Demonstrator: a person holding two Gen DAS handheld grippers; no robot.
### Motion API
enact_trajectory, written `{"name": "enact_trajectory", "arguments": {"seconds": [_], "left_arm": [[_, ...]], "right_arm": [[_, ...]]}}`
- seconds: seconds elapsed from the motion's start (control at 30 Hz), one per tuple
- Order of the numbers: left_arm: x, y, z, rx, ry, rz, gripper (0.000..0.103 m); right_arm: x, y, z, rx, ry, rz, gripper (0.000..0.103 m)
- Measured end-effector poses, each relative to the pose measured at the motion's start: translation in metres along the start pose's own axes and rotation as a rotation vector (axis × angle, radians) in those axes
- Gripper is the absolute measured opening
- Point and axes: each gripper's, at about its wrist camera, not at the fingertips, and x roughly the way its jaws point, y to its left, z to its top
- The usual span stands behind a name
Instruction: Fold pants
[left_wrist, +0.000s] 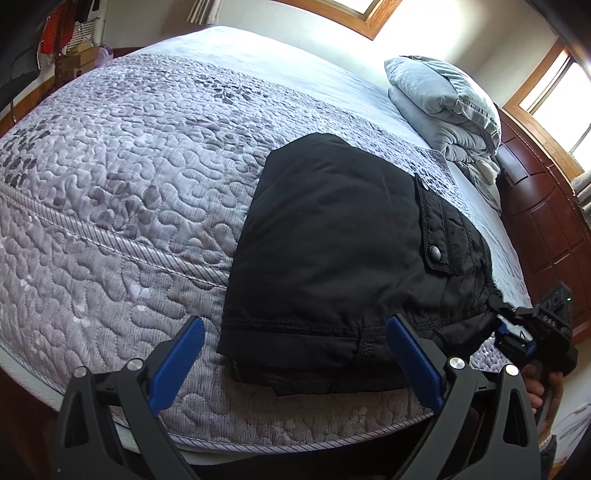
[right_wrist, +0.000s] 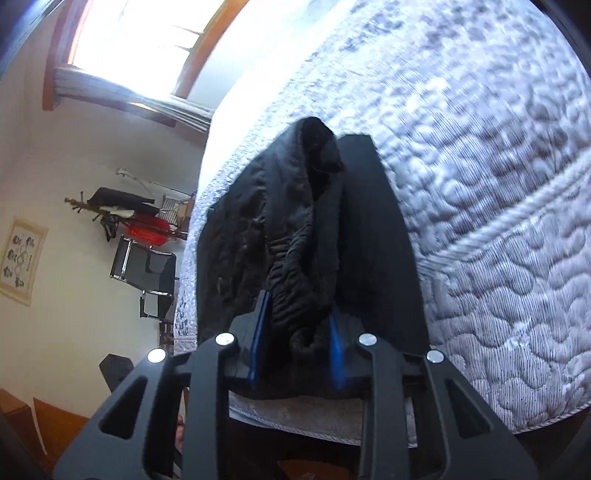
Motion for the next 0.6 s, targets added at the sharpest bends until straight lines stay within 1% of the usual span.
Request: {"name": "enact_trajectory", "arguments": {"seconds": [0.07, 0.17, 0.23, 0.27, 0.33, 0.4, 0.47, 0.5, 0.6], "left_arm": [[0.001, 0.001, -0.001, -0.006, 0.004, 0.001, 0.099], [0.001, 0.002, -0.002, -0.006, 0.006, 0.005, 0.099], [0.001, 0.003, -0.002, -0.008, 0.006, 0.005, 0.099], [0.001, 0.003, -0.003, -0.011, 0.005, 0.004, 0.099], [0.001, 0.004, -0.003, -0.014, 0.005, 0.006, 0.099], [0.001, 0.005, -0.003, -0.012, 0.008, 0.008, 0.099], [0.001, 0.005, -0.003, -0.012, 0.009, 0.009, 0.099], [0.002, 0.004, -0.004, -0.012, 0.011, 0.009, 0.099], [0.003, 0.003, -0.004, -0.009, 0.015, 0.006, 0.099]], "right_arm": [[0.005, -0.011, -0.002, 0.034, 0.009, 0.008, 0.028], [0.007, -0.016, -0.003, 0.036, 0.015, 0.003, 0.031], [0.006, -0.013, -0.002, 0.029, 0.023, -0.001, 0.038], [0.006, -0.009, -0.003, 0.023, 0.024, -0.005, 0.043], [0.004, -0.006, -0.009, 0.017, 0.013, -0.007, 0.043], [0.003, -0.008, -0.010, 0.023, 0.020, 0.002, 0.048], [0.001, -0.011, -0.013, 0.030, 0.025, 0.011, 0.047], [-0.001, -0.013, -0.014, 0.028, 0.026, 0.009, 0.035], [-0.001, -0.016, -0.017, 0.015, 0.021, -0.002, 0.031]]}}
